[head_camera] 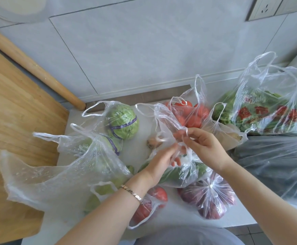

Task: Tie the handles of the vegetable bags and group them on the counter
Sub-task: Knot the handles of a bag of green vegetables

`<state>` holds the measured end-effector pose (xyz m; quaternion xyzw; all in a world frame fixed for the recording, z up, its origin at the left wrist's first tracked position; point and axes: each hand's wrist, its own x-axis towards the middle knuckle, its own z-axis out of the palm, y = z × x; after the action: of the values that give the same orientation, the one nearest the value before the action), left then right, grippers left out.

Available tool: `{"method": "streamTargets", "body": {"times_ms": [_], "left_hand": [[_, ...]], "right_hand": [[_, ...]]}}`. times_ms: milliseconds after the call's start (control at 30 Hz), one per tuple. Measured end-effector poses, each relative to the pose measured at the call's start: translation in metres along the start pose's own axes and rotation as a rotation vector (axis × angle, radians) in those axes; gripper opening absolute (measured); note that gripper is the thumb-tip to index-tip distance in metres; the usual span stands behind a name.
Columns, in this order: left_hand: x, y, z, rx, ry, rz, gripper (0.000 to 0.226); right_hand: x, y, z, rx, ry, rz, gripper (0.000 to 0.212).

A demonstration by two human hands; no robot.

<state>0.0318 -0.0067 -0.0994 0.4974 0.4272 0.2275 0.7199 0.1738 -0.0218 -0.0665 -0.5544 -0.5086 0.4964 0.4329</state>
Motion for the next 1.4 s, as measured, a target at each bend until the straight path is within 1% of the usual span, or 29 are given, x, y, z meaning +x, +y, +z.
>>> {"method": "streamTargets", "body": {"times_ms": [33, 100, 133, 167, 200, 267, 300, 333, 367, 400, 433, 467, 533, 567, 600, 633, 700, 767, 800, 867, 933, 967, 1033, 1100, 1133, 1167, 1233, 1333, 1400], "left_hand": [[-0.003, -0.001, 0.001, 0.055, -0.029, 0.000, 0.039], [-0.006, -0.001, 0.006, 0.129, -0.045, 0.021, 0.009], [-0.006, -0.001, 0.009, 0.131, -0.030, 0.026, 0.008], [-0.005, 0.000, 0.011, 0.139, 0.002, 0.023, 0.017], [-0.004, 0.000, 0.011, 0.157, 0.029, 0.035, 0.019], [-0.003, -0.003, 0.009, 0.199, 0.089, 0.057, 0.018], [-0.002, -0.002, 0.008, 0.187, 0.126, 0.060, 0.019], [-0.002, -0.001, 0.007, 0.161, 0.164, 0.058, 0.022], [-0.002, 0.000, 0.007, 0.122, 0.207, 0.057, 0.023], [0.000, 0.000, 0.006, 0.074, 0.239, 0.057, 0.024], [0.000, 0.002, 0.006, 0.029, 0.254, 0.053, 0.023], [0.001, 0.002, 0.007, -0.010, 0.263, 0.051, 0.023], [0.002, 0.003, 0.010, -0.071, 0.276, 0.048, 0.022], [0.002, 0.003, 0.011, -0.103, 0.293, 0.046, 0.022], [0.001, 0.004, 0.013, -0.150, 0.315, 0.042, 0.021], [0.000, 0.006, 0.014, -0.207, 0.348, 0.039, 0.020], [0.000, 0.010, 0.014, -0.347, 0.433, 0.035, 0.020], [0.001, 0.013, 0.013, -0.489, 0.490, 0.018, 0.023], [0.000, 0.015, 0.014, -0.543, 0.497, 0.016, 0.024], [-0.002, 0.020, 0.018, -0.596, 0.488, 0.033, 0.024], [-0.001, 0.027, 0.022, -0.563, 0.500, 0.083, 0.023], [0.001, 0.031, 0.023, -0.513, 0.518, 0.112, 0.024], [0.004, 0.035, 0.021, -0.392, 0.538, 0.140, 0.029], [0.008, 0.036, 0.019, -0.309, 0.500, 0.092, 0.030], [0.009, 0.036, 0.020, -0.277, 0.461, 0.052, 0.030], [0.010, 0.035, 0.021, -0.237, 0.418, 0.010, 0.029], [0.011, 0.033, 0.022, -0.127, 0.339, -0.053, 0.028], [0.010, 0.030, 0.014, -0.033, 0.230, -0.104, 0.024], [0.007, 0.029, 0.004, 0.049, 0.229, -0.111, 0.023]], "right_hand": [[0.000, 0.003, -0.001, 0.027, -0.014, 0.013, 0.018], [-0.002, 0.003, 0.003, 0.096, -0.091, 0.031, 0.017], [-0.004, 0.003, 0.005, 0.115, -0.127, 0.033, 0.018], [-0.006, 0.004, 0.007, 0.120, -0.134, 0.030, 0.019], [-0.007, 0.005, 0.009, 0.117, -0.104, 0.029, 0.019], [-0.006, 0.014, 0.004, 0.083, 0.077, 0.031, 0.014], [-0.006, 0.021, 0.000, 0.038, 0.169, 0.048, 0.014], [-0.007, 0.029, -0.003, -0.037, 0.210, 0.072, 0.018], [-0.010, 0.041, -0.004, -0.135, 0.179, 0.095, 0.025], [-0.014, 0.052, -0.002, -0.257, 0.092, 0.101, 0.030], [-0.018, 0.062, 0.001, -0.388, 0.003, 0.070, 0.031], [-0.021, 0.068, 0.006, -0.490, -0.046, -0.006, 0.028], [-0.024, 0.074, 0.015, -0.556, -0.038, -0.181, 0.029], [-0.024, 0.074, 0.019, -0.537, 0.000, -0.238, 0.033], [-0.023, 0.072, 0.022, -0.497, 0.038, -0.256, 0.034], [-0.022, 0.071, 0.025, -0.448, 0.076, -0.218, 0.031], [-0.020, 0.072, 0.031, -0.363, 0.127, -0.009, 0.027], [-0.016, 0.077, 0.034, -0.398, 0.120, 0.205, 0.030], [-0.014, 0.077, 0.035, -0.458, 0.097, 0.256, 0.032], [-0.012, 0.072, 0.038, -0.594, 0.040, 0.256, 0.042], [-0.010, 0.066, 0.043, -0.651, -0.012, 0.162, 0.044], [-0.010, 0.064, 0.044, -0.633, -0.029, 0.086, 0.041], [-0.012, 0.062, 0.044, -0.518, -0.094, -0.032, 0.032], [-0.016, 0.059, 0.044, -0.388, -0.181, -0.061, 0.023], [-0.018, 0.057, 0.045, -0.318, -0.218, -0.036, 0.021], [-0.021, 0.055, 0.046, -0.223, -0.250, 0.008, 0.026], [-0.026, 0.051, 0.046, -0.069, -0.264, 0.142, 0.043], [-0.029, 0.056, 0.047, -0.034, -0.167, 0.288, 0.043], [-0.029, 0.061, 0.045, -0.016, -0.092, 0.362, 0.036]]}}
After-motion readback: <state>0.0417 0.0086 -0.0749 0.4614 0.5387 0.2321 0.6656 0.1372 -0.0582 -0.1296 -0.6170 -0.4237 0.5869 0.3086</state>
